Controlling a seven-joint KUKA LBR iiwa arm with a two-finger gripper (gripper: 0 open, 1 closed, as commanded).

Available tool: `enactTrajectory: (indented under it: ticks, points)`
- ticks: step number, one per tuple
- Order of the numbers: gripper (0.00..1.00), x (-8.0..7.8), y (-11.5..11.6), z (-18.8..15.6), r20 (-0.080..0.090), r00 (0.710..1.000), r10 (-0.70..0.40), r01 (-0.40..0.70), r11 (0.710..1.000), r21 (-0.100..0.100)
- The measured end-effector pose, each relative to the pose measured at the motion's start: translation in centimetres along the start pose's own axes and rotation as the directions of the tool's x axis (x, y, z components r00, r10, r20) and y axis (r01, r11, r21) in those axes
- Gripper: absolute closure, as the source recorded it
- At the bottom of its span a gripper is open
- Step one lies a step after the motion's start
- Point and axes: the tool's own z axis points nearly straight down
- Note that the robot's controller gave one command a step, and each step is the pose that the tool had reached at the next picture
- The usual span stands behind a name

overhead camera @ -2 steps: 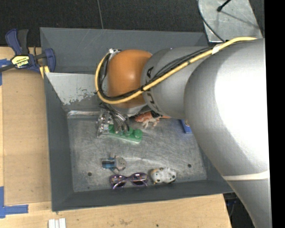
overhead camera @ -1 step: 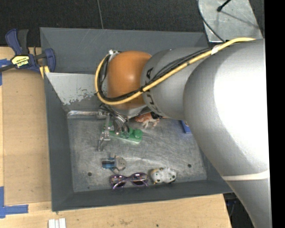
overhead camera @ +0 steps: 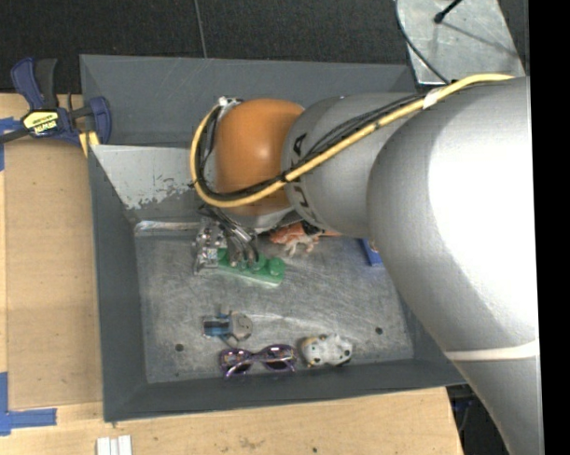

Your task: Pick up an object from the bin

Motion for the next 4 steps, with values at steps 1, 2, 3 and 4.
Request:
enactTrajectory:
  ticks: [1, 2, 3, 4]
  points:
    - [0.00, 0.27, -0.04, 0.28, -0.010, 1.000, -0.001, 0.001, 1.000, 0.003]
    - [1.00, 0.00, 0.00, 0.00, 0.000, 1.000, 0.000, 0.000, 1.000, 0.000]
    - [0.00, 0.26, -0.04, 0.28, -0.010, 1.000, -0.001, 0.001, 1.000, 0.003]
    - [1.00, 0.00, -0.01, 0.00, 0.000, 1.000, 0.000, 0.000, 1.000, 0.000]
